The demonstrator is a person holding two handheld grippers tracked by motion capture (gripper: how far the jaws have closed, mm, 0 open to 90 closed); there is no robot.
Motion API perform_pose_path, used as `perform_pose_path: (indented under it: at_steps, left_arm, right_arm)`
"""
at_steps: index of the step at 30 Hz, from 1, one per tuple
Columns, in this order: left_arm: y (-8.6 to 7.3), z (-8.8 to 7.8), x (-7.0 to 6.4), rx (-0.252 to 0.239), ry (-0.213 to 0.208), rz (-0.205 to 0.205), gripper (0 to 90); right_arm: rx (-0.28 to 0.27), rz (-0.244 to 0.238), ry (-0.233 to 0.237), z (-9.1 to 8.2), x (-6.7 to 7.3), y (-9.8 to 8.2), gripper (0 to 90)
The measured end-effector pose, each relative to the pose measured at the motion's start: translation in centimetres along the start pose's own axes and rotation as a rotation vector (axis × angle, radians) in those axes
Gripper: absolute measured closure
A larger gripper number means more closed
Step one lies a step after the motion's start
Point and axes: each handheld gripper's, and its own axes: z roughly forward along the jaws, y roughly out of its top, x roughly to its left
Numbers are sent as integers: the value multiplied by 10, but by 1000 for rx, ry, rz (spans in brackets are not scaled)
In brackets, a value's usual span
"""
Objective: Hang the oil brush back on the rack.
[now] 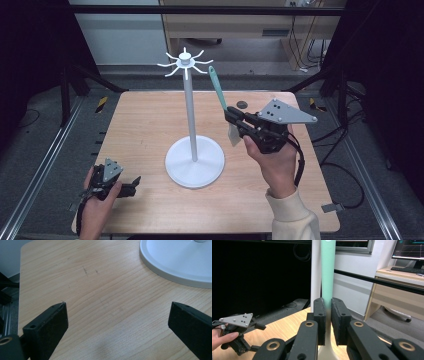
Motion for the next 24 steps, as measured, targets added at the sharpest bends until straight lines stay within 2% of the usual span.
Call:
perform_pose_path:
  at_steps: [17, 24]
  left_arm:
    - [0, 0, 0, 0, 2, -2, 24]
    - [-1, 0, 0, 1, 3, -3, 24]
  right_arm:
    - [28, -3, 15, 9, 2, -1, 825]
    - [36, -1, 25, 18, 2, -1, 825]
